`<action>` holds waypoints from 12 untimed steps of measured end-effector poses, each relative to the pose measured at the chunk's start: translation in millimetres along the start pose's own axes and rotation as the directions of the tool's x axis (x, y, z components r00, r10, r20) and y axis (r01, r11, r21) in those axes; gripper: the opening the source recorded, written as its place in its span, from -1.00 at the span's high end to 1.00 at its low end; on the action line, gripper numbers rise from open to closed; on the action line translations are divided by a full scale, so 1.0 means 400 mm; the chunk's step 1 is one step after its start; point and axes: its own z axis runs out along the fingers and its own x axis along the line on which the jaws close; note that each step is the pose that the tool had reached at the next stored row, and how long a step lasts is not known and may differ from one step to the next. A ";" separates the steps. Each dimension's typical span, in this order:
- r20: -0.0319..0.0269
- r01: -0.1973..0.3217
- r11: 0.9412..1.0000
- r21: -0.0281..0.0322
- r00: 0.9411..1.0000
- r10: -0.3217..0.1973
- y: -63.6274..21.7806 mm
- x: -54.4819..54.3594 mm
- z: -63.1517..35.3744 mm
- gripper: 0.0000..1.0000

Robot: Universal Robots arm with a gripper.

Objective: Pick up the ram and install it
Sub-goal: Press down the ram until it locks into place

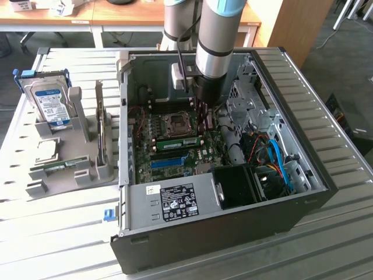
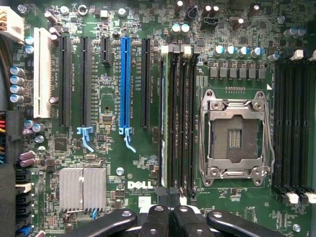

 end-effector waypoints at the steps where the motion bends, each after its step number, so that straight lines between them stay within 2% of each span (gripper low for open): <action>1: 0.000 0.000 1.000 0.000 1.000 0.000 0.000 0.000 0.002 0.79; 7: 0.000 0.000 1.000 0.000 1.000 0.000 0.000 0.001 0.019 0.79; 12: 0.000 0.000 1.000 0.000 1.000 0.000 0.000 0.001 0.020 0.79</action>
